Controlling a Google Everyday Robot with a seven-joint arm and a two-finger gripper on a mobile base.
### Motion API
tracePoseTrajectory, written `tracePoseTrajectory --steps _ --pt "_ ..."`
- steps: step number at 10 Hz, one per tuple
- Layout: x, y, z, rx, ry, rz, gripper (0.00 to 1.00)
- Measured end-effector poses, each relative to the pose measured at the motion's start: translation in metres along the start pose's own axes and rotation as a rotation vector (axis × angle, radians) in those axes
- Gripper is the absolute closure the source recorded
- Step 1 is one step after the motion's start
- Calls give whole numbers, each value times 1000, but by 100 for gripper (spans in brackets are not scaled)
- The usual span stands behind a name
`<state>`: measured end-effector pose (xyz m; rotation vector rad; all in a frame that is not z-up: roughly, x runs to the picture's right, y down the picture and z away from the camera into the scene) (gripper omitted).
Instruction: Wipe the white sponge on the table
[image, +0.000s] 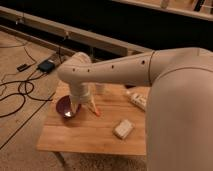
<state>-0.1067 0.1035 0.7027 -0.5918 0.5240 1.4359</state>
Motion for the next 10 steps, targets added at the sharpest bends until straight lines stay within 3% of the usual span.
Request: tracePoseTrajectory --steps 4,8,10 --pt "-1 -4 2 3 3 0 35" --pt "-11 -75 21 82 18 67 35" --pt "-3 -110 32 97 42 121 35"
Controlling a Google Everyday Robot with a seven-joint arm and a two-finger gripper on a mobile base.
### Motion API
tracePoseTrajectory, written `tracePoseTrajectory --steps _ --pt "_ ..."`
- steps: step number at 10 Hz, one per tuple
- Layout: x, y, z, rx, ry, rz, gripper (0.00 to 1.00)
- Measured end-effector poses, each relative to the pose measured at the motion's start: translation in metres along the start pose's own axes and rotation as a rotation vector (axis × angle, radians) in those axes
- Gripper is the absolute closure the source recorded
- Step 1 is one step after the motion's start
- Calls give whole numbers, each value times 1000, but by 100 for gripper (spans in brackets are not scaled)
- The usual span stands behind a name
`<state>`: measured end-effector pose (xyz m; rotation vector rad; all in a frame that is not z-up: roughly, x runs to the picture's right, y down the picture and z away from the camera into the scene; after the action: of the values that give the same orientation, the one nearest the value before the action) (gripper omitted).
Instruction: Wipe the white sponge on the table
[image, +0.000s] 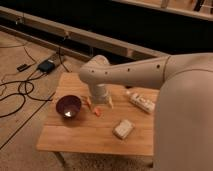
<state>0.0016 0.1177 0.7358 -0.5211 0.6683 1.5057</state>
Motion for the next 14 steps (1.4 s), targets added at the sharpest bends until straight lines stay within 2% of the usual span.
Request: tracePoseTrajectory --steps 2,4,5,8,10,11,14 --pt "9 -32 18 -5 29 65 35" --pt "19 -51 30 -6 52 103 35" --pt "32 -63 42 -2 81 116 35" --pt "58 -60 66 -25 141 103 35" --pt "68 -54 78 -32 165 87 35" --pt "69 -55 81 -31 170 87 35" --pt "53 -58 90 -25 134 103 35"
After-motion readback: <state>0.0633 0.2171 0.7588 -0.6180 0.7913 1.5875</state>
